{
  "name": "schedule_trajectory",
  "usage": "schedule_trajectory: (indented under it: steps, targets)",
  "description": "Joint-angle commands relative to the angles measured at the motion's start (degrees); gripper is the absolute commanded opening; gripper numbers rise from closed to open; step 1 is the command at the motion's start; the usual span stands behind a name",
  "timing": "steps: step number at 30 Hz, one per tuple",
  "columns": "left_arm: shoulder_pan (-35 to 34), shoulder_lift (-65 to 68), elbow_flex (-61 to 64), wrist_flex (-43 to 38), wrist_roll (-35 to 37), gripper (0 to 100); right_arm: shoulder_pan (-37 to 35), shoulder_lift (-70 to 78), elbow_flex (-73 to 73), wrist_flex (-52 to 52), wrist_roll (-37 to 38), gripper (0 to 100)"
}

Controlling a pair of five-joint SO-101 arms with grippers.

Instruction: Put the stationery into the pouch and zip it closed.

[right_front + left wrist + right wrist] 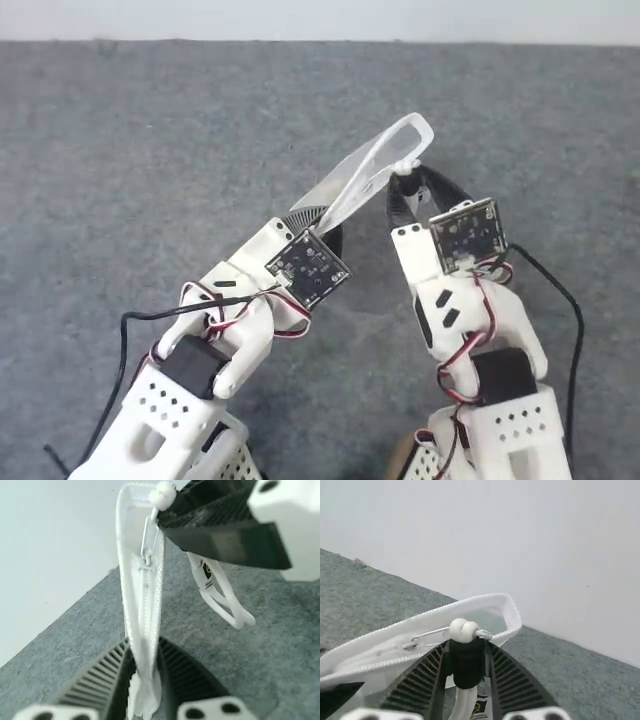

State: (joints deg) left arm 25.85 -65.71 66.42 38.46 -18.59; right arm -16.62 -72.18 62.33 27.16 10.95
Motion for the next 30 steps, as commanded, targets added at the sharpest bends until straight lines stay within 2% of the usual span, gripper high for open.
schedule_trajectory:
  steps: [1, 6, 21, 30]
  targets:
    - [-0.5, -0.6, 0.3, -0.2, 1.1, 1, 3.1, 1.5, -3.3, -3.4, -0.8, 0.6]
    - [-0.5, -0.6, 0.3, -0.2, 1.1, 1, 3.3, 3.1, -3.3, -5.3, -0.4, 0.6]
    - [-0.5, -0.6, 0.3, 0.0, 1.1, 1, 10.0, 12.3, -3.7, -16.7, -0.4, 0.6]
    - [-0.5, -0.6, 0.3, 0.1, 1.1, 1, 13.3, 22.8, -10.3, -16.9, -0.6, 0.6]
